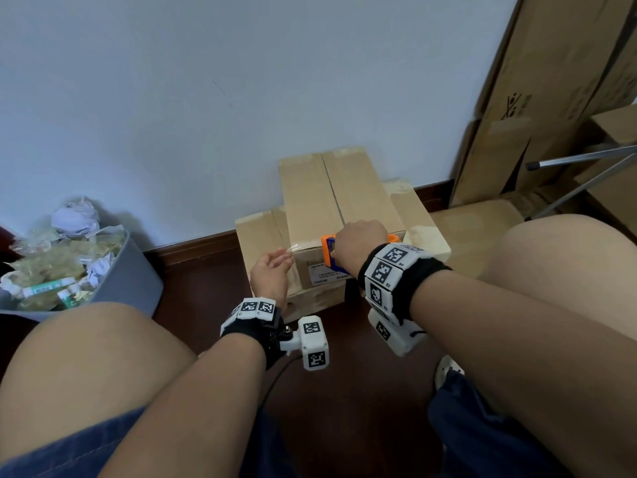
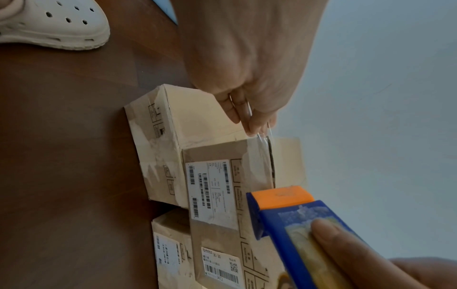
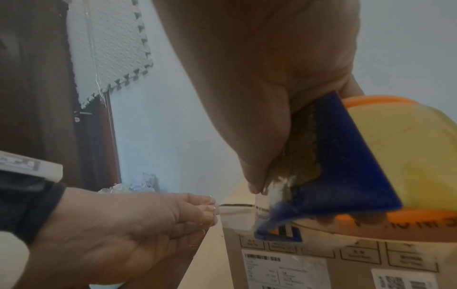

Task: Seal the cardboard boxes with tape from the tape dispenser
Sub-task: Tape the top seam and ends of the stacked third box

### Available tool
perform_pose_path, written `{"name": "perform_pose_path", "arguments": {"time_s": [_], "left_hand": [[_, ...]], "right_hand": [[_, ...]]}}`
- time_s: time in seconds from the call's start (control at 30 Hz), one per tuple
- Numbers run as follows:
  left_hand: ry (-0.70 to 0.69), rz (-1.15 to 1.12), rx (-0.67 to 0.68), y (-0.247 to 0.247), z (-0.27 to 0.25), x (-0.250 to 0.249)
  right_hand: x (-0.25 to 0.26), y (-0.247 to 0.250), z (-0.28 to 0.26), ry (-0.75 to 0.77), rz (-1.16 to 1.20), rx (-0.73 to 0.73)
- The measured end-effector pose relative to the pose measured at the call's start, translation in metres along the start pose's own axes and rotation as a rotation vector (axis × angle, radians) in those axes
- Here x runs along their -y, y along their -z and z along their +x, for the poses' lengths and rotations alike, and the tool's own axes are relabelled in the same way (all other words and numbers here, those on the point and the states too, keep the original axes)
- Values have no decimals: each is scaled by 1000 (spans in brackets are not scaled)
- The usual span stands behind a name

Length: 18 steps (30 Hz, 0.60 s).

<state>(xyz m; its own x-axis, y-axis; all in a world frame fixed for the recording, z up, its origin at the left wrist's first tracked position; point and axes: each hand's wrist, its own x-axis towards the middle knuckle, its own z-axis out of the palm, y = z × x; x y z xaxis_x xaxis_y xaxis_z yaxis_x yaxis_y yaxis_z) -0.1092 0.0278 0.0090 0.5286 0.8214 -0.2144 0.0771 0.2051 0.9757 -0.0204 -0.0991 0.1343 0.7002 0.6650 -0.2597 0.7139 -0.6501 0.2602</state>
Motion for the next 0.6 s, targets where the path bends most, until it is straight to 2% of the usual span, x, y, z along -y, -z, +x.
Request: {"name": "perform_pose_path", "arguments": {"time_s": [0.23, 0.37, 0.43, 0.47, 0.53, 0.6], "left_hand": [[24, -3, 15, 2, 9, 1], [43, 11, 39, 5, 15, 0], [48, 14, 60, 6, 17, -1], [50, 19, 67, 7, 17, -2], [52, 30, 84, 9, 19, -3], [50, 38, 94, 10, 21, -2]], "right_hand": [[1, 14, 19, -3, 2, 104], [15, 4, 49, -98, 79, 240], [22, -16, 79, -149, 119, 253], [23, -10, 79, -161, 113, 275], [16, 6, 59, -119, 85, 266], [5, 12, 45, -62, 143, 181]]}}
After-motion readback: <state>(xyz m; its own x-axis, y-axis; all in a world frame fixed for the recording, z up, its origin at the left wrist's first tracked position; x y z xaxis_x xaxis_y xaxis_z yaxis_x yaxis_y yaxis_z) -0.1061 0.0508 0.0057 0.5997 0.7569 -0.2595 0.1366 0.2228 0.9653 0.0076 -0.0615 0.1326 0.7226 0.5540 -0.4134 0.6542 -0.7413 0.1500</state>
